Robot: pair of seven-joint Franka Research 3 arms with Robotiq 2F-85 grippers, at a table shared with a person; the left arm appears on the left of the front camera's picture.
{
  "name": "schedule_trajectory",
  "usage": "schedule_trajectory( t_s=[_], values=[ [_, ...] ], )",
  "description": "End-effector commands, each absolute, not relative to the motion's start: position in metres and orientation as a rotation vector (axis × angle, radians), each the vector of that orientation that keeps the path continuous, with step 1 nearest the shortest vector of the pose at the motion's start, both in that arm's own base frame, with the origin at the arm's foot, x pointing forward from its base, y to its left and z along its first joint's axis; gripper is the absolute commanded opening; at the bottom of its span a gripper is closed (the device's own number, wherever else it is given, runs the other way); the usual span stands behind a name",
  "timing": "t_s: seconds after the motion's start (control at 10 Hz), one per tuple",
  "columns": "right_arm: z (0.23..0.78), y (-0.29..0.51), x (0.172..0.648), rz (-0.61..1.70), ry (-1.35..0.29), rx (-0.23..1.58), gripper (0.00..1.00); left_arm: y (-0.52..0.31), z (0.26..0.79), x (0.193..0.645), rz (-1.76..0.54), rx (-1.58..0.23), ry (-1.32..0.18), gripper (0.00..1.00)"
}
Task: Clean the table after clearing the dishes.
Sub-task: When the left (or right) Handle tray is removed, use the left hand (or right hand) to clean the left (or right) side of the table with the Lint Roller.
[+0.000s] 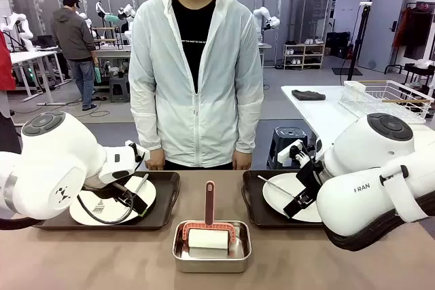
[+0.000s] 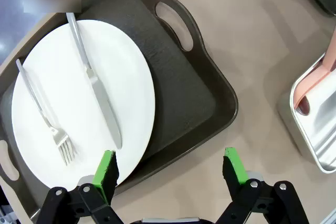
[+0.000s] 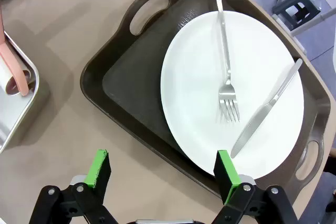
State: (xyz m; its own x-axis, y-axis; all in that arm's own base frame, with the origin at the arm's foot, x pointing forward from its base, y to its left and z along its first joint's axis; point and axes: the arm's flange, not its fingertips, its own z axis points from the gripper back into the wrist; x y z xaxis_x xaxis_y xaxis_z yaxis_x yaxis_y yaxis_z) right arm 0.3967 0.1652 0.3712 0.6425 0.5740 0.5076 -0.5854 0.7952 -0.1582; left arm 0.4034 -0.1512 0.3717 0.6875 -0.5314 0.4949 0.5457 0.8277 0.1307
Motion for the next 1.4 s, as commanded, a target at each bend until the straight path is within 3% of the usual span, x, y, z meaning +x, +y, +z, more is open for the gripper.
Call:
schedule_trajectory(
  t_s=[0.0, 1.0, 1.3],
  values=[
    [0.371, 0.165, 0.397, 0.66, -0.571, 0.021, 1.0, -0.151, 0.372, 0.403, -0.603, -0.028, -0.545, 1.0],
    [0.386, 0.166, 0.41, 0.669, -0.553, 0.052, 1.0, -0.152, 0.372, 0.403, -0.604, -0.028, -0.545, 1.0],
    [0.445, 0.172, 0.451, 0.649, -0.502, 0.195, 1.0, -0.138, 0.439, 0.442, -0.559, -0.172, -0.495, 1.0]
  ],
)
